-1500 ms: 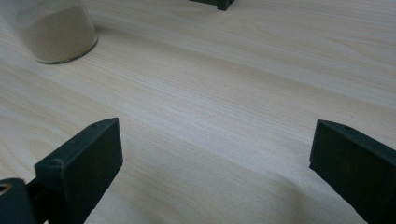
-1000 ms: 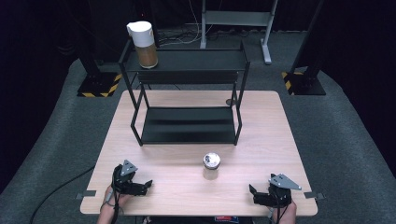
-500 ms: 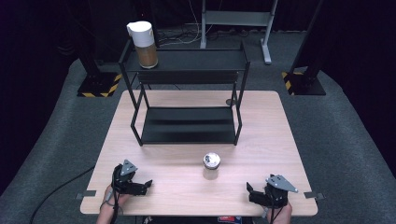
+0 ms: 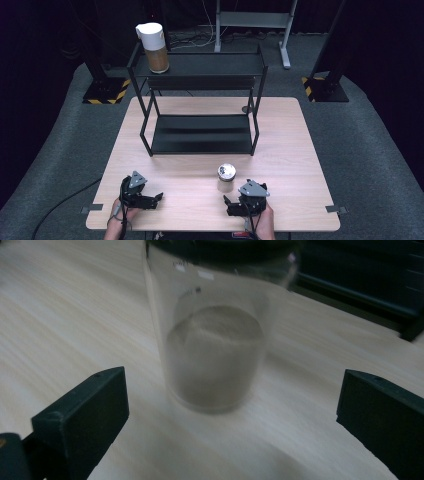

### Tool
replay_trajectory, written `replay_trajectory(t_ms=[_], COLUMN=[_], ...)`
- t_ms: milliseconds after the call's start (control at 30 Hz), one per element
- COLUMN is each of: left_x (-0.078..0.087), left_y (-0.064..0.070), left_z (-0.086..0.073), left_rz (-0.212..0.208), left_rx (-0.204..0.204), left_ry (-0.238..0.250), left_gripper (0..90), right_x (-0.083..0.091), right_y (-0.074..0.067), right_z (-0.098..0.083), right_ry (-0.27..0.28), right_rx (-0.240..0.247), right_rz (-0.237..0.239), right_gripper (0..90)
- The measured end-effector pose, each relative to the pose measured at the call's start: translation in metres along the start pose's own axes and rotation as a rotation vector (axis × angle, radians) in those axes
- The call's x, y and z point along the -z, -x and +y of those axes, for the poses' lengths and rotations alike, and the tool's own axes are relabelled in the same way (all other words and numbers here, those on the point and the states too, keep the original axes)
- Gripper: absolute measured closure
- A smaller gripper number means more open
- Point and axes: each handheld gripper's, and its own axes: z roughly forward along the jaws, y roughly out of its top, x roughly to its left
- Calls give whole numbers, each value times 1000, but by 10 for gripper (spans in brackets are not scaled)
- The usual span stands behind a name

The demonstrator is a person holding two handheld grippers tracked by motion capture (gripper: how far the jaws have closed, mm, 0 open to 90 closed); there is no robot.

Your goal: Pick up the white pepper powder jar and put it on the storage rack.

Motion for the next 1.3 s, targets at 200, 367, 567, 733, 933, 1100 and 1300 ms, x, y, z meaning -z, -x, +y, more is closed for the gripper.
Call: replay_trajectory(t_ms=[200, 367, 567, 733, 933, 1100, 1300], left_x=[0, 0, 0, 1, 1, 1, 1], left_y=[0, 0, 0, 0, 0, 0, 0], left_z=[0, 0, -1, -1, -1, -1, -1], left_rz=[-1, 0, 1, 0, 1, 2, 2], left_rx=[0, 0, 2, 2, 2, 3, 3], left_ry=[0, -1, 3, 4, 4, 5, 4], left_gripper=[4, 4, 12, 19, 23, 24, 24], right_x=[-19, -27, -33, -33, -32, -31, -31], right_y=[2, 3, 8, 12, 9, 8, 8], right_z=[7, 12, 15, 10, 8, 6, 6], right_ry=[32, 29, 30, 63, 79, 89, 89], right_rx=[-18, -16, -18, -21, -14, -15, -16], right_rz=[39, 48, 72, 84, 65, 57, 55], right_gripper=[0, 0, 0, 143, 292, 304, 306])
